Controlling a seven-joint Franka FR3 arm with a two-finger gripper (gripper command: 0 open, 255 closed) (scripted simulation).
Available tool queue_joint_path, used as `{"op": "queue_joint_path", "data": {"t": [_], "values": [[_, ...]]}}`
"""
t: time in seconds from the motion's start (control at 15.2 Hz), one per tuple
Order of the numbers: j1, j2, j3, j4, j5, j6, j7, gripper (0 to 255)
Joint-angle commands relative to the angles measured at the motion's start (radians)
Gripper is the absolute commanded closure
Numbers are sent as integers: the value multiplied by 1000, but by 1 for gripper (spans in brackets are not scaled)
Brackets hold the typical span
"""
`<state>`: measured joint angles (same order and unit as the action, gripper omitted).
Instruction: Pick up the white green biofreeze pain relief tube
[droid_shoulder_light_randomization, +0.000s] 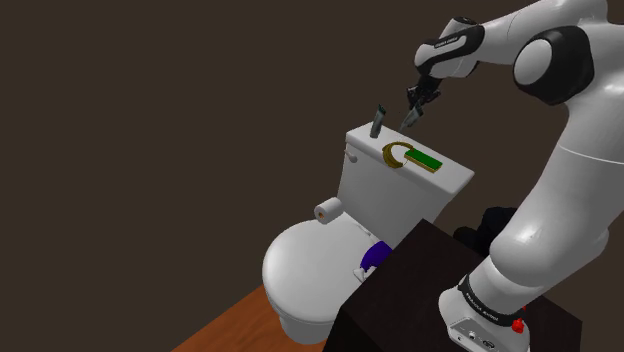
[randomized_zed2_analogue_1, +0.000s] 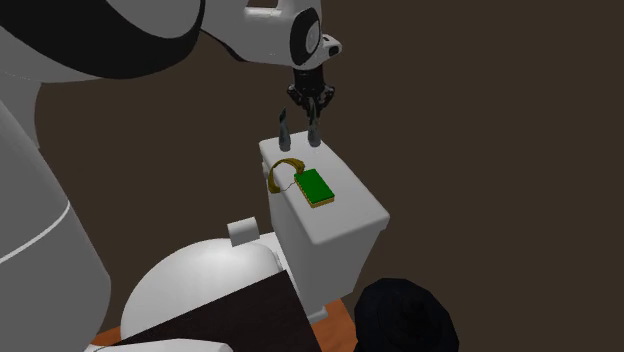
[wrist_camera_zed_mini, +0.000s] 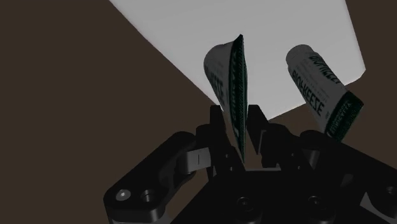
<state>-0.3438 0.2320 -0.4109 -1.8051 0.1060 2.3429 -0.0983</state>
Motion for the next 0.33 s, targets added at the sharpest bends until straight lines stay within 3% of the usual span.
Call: {"op": "queue_joint_path", "data": {"t": [0.0,0.26], "values": [[1,-7,-2,19,-5,-25,3,255],[2,-15,-3,39,-10,-52,7,255]]}}
